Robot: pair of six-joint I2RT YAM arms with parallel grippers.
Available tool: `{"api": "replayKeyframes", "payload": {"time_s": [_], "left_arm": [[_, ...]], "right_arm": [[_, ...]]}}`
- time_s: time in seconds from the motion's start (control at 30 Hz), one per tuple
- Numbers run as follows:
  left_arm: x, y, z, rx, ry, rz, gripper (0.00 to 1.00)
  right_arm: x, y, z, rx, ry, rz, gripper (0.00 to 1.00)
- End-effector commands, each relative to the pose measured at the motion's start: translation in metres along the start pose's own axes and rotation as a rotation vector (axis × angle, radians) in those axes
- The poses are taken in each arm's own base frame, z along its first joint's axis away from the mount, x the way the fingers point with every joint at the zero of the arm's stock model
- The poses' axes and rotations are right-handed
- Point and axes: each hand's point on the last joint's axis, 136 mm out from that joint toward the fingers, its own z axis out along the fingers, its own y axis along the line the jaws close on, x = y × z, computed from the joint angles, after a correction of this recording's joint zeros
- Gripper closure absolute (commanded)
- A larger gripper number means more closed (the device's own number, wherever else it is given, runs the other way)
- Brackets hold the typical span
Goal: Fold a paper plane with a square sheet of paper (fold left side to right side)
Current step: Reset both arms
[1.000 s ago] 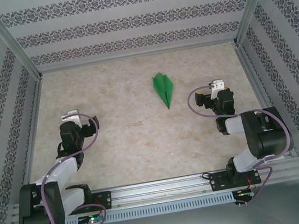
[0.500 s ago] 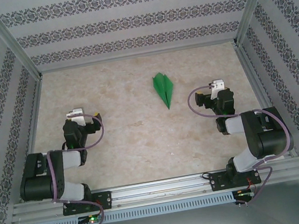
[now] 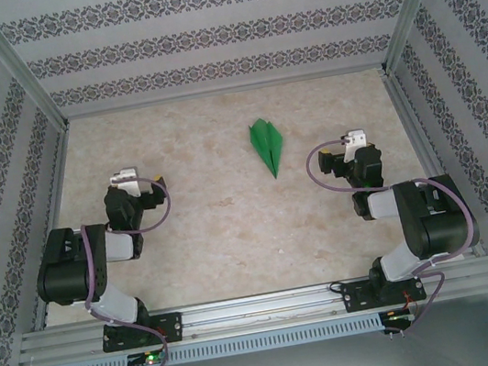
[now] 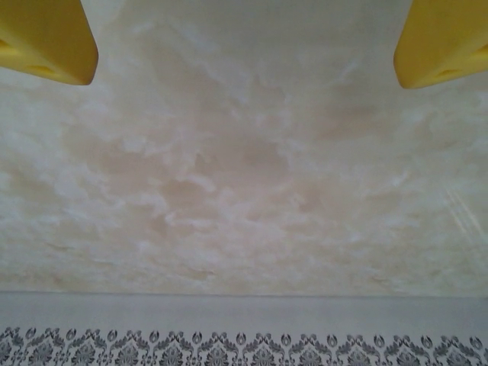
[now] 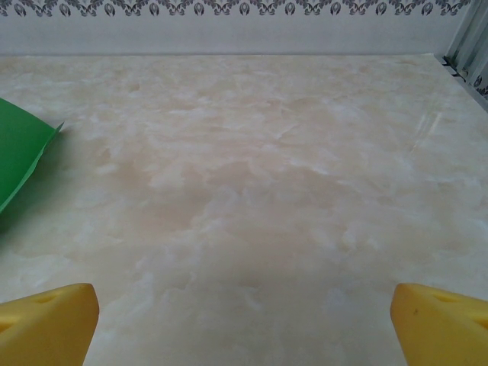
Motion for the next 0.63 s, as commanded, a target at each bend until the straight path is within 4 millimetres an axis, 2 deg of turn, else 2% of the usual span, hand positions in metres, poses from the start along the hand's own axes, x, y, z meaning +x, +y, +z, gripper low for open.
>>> {"api": "replayKeyframes", "payload": {"time_s": [0.0,0.6], "left_arm": [[0.0077,0.0074,-0.001,-0.027,0.039,0.003,0.01],[0.0076,0.0066,-0.0004,-0.022,0.041,0.007,0.0]], "right_arm": [[-0.0167,0.0008,0.0022,-0.015,-0.055,0.016,0.02],[-0.0162,0.0001,0.0023,-0.012,-0.053,0.017,0.02]]}}
